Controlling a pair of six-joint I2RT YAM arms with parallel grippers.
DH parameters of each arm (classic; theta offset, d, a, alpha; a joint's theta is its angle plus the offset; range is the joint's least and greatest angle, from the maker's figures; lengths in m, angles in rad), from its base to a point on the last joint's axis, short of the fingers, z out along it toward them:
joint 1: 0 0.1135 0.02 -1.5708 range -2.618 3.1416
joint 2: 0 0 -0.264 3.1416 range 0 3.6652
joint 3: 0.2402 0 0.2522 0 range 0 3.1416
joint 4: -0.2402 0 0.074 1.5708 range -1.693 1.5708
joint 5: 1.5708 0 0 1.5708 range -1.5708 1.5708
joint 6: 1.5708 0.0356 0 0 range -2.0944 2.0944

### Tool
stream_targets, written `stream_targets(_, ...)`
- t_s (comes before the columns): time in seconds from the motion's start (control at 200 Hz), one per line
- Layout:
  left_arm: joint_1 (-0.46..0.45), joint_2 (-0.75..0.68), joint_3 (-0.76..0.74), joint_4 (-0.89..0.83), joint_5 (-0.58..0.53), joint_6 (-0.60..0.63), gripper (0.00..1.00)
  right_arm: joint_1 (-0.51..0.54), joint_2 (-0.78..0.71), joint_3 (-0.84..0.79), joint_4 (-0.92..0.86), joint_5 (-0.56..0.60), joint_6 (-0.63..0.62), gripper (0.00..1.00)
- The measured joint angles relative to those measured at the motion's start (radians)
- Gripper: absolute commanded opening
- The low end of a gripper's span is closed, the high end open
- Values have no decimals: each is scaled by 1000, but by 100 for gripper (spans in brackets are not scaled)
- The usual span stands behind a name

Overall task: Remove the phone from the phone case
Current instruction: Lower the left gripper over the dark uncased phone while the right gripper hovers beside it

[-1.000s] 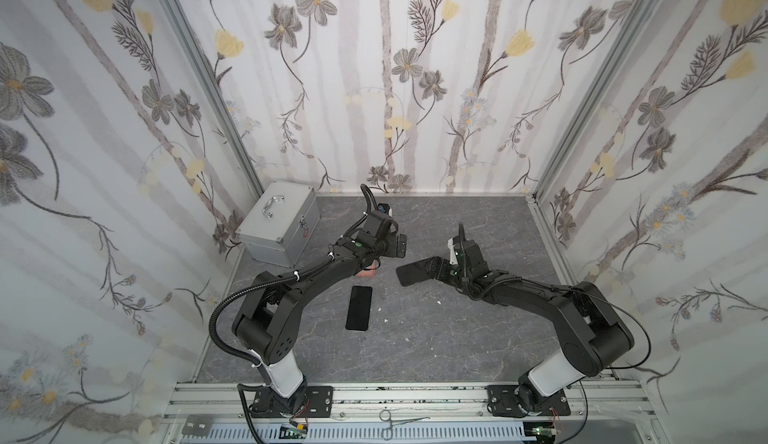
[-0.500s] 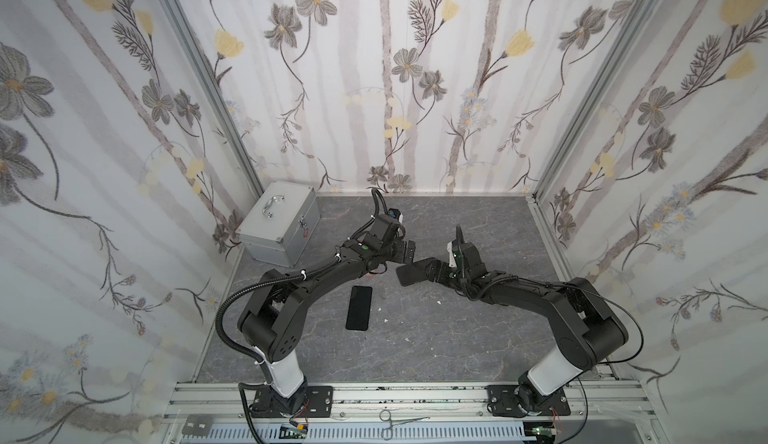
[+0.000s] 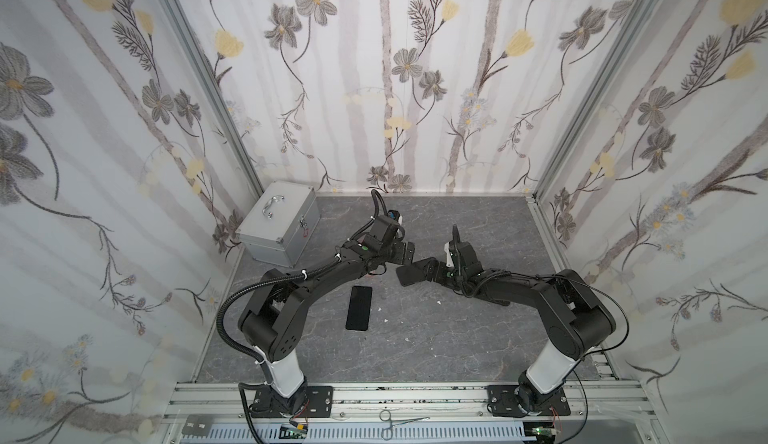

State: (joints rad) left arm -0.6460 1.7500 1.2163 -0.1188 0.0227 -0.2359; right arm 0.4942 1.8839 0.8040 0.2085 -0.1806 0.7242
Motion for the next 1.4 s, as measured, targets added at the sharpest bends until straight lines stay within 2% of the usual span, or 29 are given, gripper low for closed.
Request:
stream_targets(0.335,-8,37,-6,4,14,-4,100,-19,114,120,29,-74,-26,85)
stream_targets(0.485,-10,69,-3,3,24,-4,100,-49,104,102,44,-146,-29,84)
stream_targets(0.64,-20,121,26,-7,23,-3,100,-95,-49,-9,59,-151,-29,83)
stream_targets(0.949,-39,228,121,-38,23,47,100,-105,-383,-147,26,-45,-116,83)
stream_targets(1.399,-42,316,175,-87,86,126,100,-128,-484,-186,-55,23,-167,83)
